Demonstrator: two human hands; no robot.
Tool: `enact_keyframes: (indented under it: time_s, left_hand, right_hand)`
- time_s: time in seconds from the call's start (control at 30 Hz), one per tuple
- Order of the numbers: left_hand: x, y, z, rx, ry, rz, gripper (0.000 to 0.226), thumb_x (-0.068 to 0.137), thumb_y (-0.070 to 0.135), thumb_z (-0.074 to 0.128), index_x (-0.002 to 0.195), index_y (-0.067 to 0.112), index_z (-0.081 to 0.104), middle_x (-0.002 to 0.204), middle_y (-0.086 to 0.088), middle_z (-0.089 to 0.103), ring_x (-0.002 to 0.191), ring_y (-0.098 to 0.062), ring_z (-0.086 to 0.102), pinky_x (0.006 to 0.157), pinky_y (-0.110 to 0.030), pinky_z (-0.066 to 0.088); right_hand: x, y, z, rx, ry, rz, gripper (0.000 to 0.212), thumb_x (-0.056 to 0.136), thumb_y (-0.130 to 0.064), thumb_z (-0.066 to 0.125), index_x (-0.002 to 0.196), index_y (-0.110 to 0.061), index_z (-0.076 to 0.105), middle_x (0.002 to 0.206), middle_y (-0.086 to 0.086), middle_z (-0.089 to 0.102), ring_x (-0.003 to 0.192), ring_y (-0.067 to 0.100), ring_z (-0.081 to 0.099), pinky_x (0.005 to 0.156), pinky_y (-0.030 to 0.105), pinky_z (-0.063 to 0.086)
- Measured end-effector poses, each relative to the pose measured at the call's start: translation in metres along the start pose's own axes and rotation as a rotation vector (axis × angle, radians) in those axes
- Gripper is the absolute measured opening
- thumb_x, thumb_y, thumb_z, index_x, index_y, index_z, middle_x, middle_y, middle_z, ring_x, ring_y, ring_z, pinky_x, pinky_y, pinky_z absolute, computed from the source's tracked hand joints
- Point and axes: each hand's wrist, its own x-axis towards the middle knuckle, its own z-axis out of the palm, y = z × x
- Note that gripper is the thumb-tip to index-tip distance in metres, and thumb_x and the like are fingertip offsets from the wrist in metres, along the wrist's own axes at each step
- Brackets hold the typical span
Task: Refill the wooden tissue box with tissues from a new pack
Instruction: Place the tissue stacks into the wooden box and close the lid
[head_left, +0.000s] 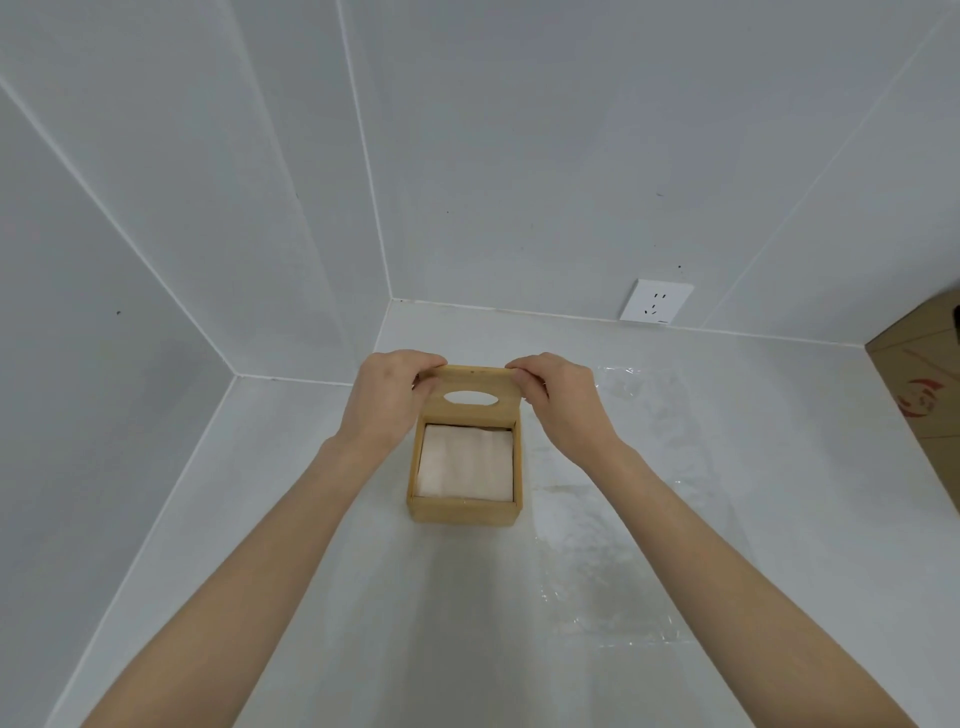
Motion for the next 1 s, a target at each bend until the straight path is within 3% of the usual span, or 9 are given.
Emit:
enact_keyframes:
  time_s: [0.13,0.27,0.37,0.47,0.63,0.73,0.8,0.9,1.0]
  left_hand:
    - [-0.019,0.002,-0.002,-0.016,0.010,-0.001,0.020,0.078,-0.003,0.067,0.097,0.000,0.070,0.091,-0.017,0.074,0.083,-0.028,0.069,0.082,-0.027,0.049]
    - [-0.052,0.003,-0.002,0.002,-0.034,0.047,0.016,0.072,-0.005,0.071,0.087,0.000,0.073,0.085,-0.017,0.075,0.078,-0.026,0.071,0.077,-0.017,0.044]
    - [-0.078,0.001,0.002,0.010,-0.086,0.062,0.018,0.073,-0.004,0.070,0.091,-0.001,0.073,0.095,-0.017,0.073,0.089,-0.028,0.070,0.087,-0.014,0.041]
    - [-0.095,-0.005,0.011,0.059,-0.145,0.039,0.021,0.079,0.002,0.067,0.100,0.000,0.069,0.110,-0.018,0.068,0.105,-0.029,0.065,0.098,-0.030,0.044]
    - [-0.116,-0.013,0.027,0.112,-0.247,-0.054,0.029,0.093,0.015,0.051,0.119,0.008,0.059,0.136,-0.006,0.052,0.130,-0.014,0.044,0.110,-0.021,0.028]
    - [-0.119,-0.011,0.031,0.129,-0.211,-0.063,0.028,0.093,0.012,0.051,0.119,0.007,0.059,0.134,-0.008,0.053,0.129,-0.016,0.045,0.108,-0.021,0.029]
    - [-0.119,-0.007,0.033,0.140,-0.176,-0.078,0.026,0.092,0.012,0.053,0.116,0.006,0.062,0.131,-0.010,0.056,0.127,-0.018,0.048,0.107,-0.025,0.034]
    - [-0.114,0.001,0.038,0.180,-0.161,-0.121,0.025,0.093,0.013,0.051,0.111,0.004,0.065,0.128,-0.011,0.059,0.126,-0.020,0.050,0.105,-0.029,0.036]
    - [-0.108,0.016,0.042,0.222,-0.142,-0.113,0.019,0.089,0.008,0.055,0.092,-0.002,0.070,0.109,-0.019,0.069,0.108,-0.030,0.062,0.099,-0.037,0.041]
  right_hand:
    - [-0.019,0.001,0.001,0.016,-0.002,-0.015,0.023,0.095,-0.015,0.047,0.104,-0.011,0.069,0.094,0.005,0.066,0.080,0.011,0.053,0.070,0.002,0.036]
    - [-0.049,0.012,0.006,-0.041,-0.044,-0.053,0.019,0.090,-0.022,0.057,0.101,-0.019,0.072,0.099,0.000,0.072,0.091,0.015,0.057,0.080,0.027,0.047]
    - [-0.071,0.022,0.016,-0.051,-0.044,-0.088,0.018,0.087,-0.020,0.062,0.101,-0.019,0.073,0.105,-0.004,0.072,0.107,0.015,0.055,0.089,0.020,0.043]
    - [-0.084,0.030,0.030,-0.088,-0.098,-0.111,0.022,0.089,-0.018,0.058,0.108,-0.016,0.070,0.117,0.000,0.068,0.118,0.015,0.055,0.097,0.013,0.035]
    - [-0.100,0.041,0.046,-0.253,-0.110,-0.246,0.024,0.084,0.001,0.059,0.103,-0.006,0.071,0.113,0.010,0.070,0.112,0.028,0.062,0.100,0.040,0.042]
    - [-0.104,0.048,0.050,-0.285,-0.175,-0.209,0.034,0.094,-0.005,0.045,0.125,-0.014,0.057,0.138,0.004,0.052,0.134,0.018,0.042,0.114,0.029,0.019]
    - [-0.104,0.053,0.052,-0.281,-0.204,-0.198,0.037,0.097,-0.007,0.040,0.131,-0.016,0.050,0.144,0.001,0.045,0.138,0.013,0.034,0.115,0.025,0.013]
    - [-0.105,0.054,0.052,-0.232,-0.214,-0.197,0.037,0.097,-0.006,0.040,0.131,-0.015,0.050,0.145,0.001,0.044,0.139,0.013,0.032,0.115,0.025,0.015]
    - [-0.107,0.055,0.046,-0.055,-0.162,-0.140,0.032,0.093,-0.003,0.046,0.119,-0.011,0.062,0.133,0.005,0.058,0.129,0.015,0.047,0.105,0.016,0.028]
